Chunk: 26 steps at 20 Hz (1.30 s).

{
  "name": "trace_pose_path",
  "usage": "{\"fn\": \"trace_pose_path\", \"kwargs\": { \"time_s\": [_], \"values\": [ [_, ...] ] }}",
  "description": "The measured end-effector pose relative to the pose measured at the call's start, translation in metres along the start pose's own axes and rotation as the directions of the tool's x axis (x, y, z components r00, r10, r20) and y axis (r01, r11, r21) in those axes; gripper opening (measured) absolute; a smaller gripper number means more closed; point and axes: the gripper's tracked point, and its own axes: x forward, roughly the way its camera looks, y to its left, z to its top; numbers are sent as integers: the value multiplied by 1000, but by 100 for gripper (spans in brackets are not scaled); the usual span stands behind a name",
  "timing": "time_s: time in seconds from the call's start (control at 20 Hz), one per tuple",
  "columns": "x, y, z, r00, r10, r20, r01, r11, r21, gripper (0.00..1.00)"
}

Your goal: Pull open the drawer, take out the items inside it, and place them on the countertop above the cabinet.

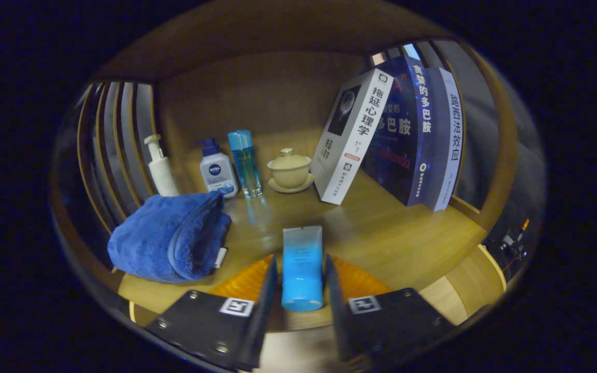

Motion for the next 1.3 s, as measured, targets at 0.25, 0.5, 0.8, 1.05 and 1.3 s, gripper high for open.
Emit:
{"fn": "trace_pose_path", "kwargs": {
  "time_s": [0.25, 0.5, 0.8, 1.05, 1.3],
  "values": [
    [-42, 9, -6, 1000, 31, 5, -30, 998, -48, 100],
    [-106, 10, -24, 997, 75, 8, -74, 994, -83, 100],
    [-186, -5, -27, 993, 90, 72, -83, 992, -99, 100],
    [-257, -19, -45, 985, 102, 141, -77, 982, -173, 100],
    [-312, -46, -75, 964, 30, 262, -11, 997, -76, 100]
  ]
}}
